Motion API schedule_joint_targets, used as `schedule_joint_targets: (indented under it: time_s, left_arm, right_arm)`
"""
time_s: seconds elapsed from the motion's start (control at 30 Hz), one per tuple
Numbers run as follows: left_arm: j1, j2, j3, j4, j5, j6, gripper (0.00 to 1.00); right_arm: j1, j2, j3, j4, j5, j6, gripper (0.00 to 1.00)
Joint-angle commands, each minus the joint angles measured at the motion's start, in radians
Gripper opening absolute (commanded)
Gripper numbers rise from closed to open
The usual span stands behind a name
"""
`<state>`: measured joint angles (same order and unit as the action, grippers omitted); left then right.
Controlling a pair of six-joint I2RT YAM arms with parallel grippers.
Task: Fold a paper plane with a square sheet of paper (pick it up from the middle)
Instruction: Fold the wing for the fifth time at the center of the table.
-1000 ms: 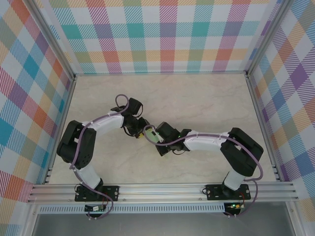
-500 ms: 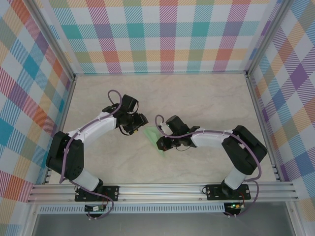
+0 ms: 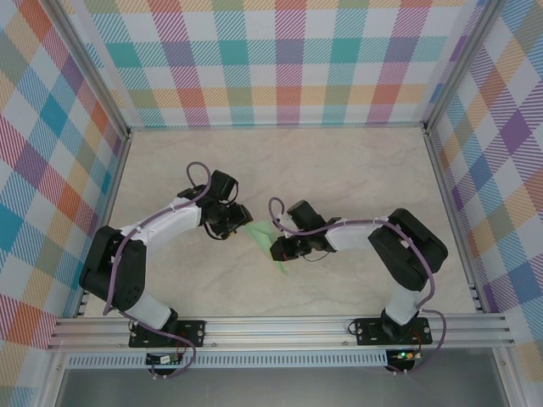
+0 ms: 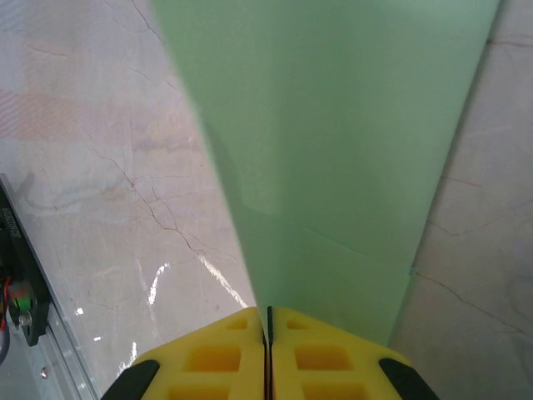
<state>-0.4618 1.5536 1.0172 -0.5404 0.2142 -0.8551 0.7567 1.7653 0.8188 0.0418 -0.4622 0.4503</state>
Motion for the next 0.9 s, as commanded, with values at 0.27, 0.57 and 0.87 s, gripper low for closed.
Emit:
schedule_joint_targets:
  time_s: [0.27,0.57,0.87]
  left_arm:
    - [0.019,-0.03,-0.053,0.048,0.03,0.012,0.48]
    - [0.017,-0.059,-0.113,0.13,0.071,0.023,0.46]
    - [0.014,-0.077,-0.158,0.183,0.089,0.035,0.45]
  right_arm:
    - [-0.059,0.032,-0.013,0.071,-0.166,0.06,0.08]
    - [-0.113,0.064,0.009,0.103,-0.322,0.091,0.09]
    - [-0.142,0.129,0.008,0.194,-0.393,0.179,0.05]
